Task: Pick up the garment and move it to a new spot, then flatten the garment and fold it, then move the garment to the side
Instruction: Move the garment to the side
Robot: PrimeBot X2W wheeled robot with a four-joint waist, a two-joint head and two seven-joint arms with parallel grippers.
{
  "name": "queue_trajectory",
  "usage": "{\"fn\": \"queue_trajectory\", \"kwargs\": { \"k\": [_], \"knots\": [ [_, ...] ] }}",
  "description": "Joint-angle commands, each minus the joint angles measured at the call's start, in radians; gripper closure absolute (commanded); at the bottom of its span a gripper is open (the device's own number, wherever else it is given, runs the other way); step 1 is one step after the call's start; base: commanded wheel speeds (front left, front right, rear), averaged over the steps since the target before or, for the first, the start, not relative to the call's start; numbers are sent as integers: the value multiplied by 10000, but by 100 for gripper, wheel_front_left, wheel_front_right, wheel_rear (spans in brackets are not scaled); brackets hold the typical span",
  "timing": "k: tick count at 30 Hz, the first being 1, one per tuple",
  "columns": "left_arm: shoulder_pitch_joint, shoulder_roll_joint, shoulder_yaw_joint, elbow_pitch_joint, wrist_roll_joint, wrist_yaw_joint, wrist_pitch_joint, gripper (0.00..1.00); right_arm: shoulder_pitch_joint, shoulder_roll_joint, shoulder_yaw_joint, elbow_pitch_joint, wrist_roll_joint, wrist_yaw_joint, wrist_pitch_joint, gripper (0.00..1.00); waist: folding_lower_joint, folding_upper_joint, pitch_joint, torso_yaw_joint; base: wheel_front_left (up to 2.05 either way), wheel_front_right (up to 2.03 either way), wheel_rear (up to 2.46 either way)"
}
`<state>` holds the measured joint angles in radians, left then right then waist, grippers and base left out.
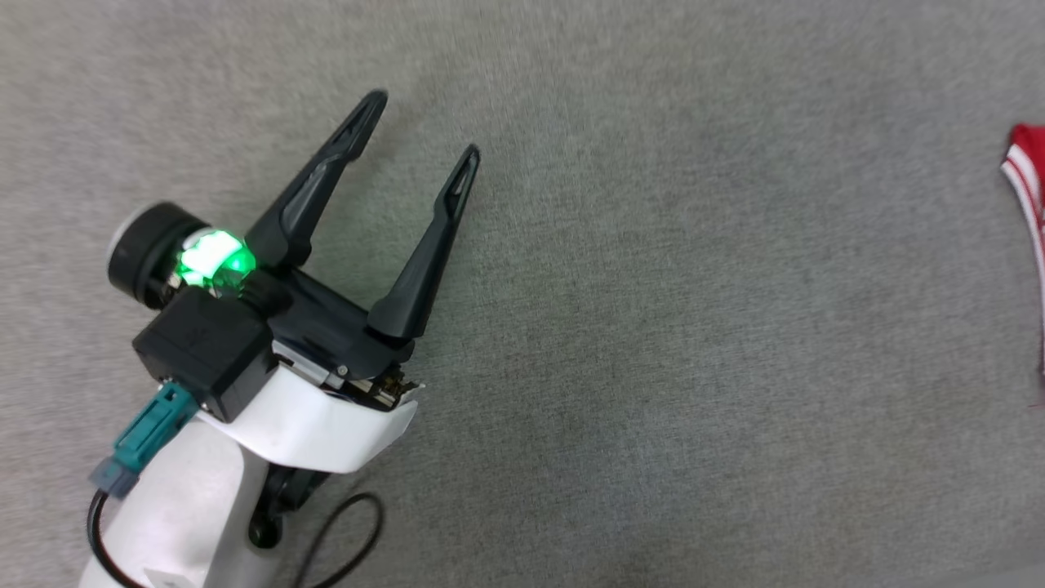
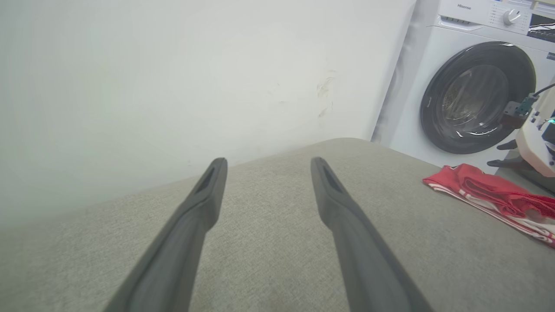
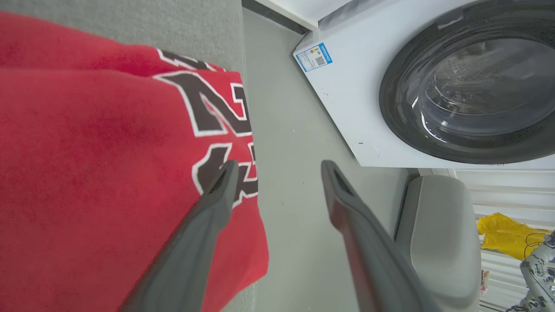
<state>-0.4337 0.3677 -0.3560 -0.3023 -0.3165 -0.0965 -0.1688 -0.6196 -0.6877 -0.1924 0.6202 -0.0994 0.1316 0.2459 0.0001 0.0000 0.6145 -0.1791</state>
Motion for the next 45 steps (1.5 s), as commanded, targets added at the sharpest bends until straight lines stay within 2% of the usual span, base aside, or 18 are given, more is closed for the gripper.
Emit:
{"fn": "queue_trajectory", "kwargs": {
  "k": [1, 6, 14, 18, 19, 22, 25, 29, 38, 45],
  "knots": [
    [131, -34, 6, 74, -71, 28, -89, 0, 9, 91, -43, -123, -3, -19, -35, 0, -1, 0, -443, 97, 0, 0, 0],
    [783, -312, 276, 985, -618, 147, -574, 0, 75, 749, -460, -1254, 614, -19, -34, 0, -1, 0, -1642, 266, 0, 0, 0],
    [1996, -649, 958, 1954, -1041, 362, -924, 0, 1032, 2084, -188, -4014, 2204, -16, 95, 0, -1, 0, -3318, 814, 0, 0, 0],
    [2525, -827, 1359, 2217, -1101, 450, -967, 0, 1695, 2955, -10, -5533, 2812, -16, -124, 0, -1, 0, -3894, 1131, 0, 0, 0],
    [2840, -1018, 1679, 2259, -1037, 423, -975, 0, 2197, 3562, 169, -6364, 3200, -16, -367, 0, -1, 0, -4228, 1384, 0, 0, 0],
    [3137, -1231, 1954, 2365, -889, 415, -957, 0, 2752, 4217, 226, -6916, 3342, -16, -759, 0, -1, 0, -4492, 1596, 0, 0, 0],
    [3432, -1491, 2213, 2477, -695, 382, -958, 0, 3264, 4837, 371, -7088, 3374, -14, -1318, 0, -1, 0, -4675, 1765, 0, 0, 0],
    [3732, -1745, 2373, 2719, -399, 266, -958, 0, 3939, 5331, 607, -6966, 3487, -14, -2110, 0, -1, 0, -4833, 2016, 0, 0, 0],
    [4023, -2215, 2830, 3427, 180, -26, -961, 0, 4893, 5904, 971, -6181, 3392, -14, -3399, 0, -1, 0, -4988, 2341, 0, 0, 0],
    [4054, -2572, 3213, 3532, 520, -175, -961, 0, 5071, 6179, 1236, -5471, 3005, -14, -3896, 0, -1, 0, -5101, 2334, 0, 0, 0]
  ]
}}
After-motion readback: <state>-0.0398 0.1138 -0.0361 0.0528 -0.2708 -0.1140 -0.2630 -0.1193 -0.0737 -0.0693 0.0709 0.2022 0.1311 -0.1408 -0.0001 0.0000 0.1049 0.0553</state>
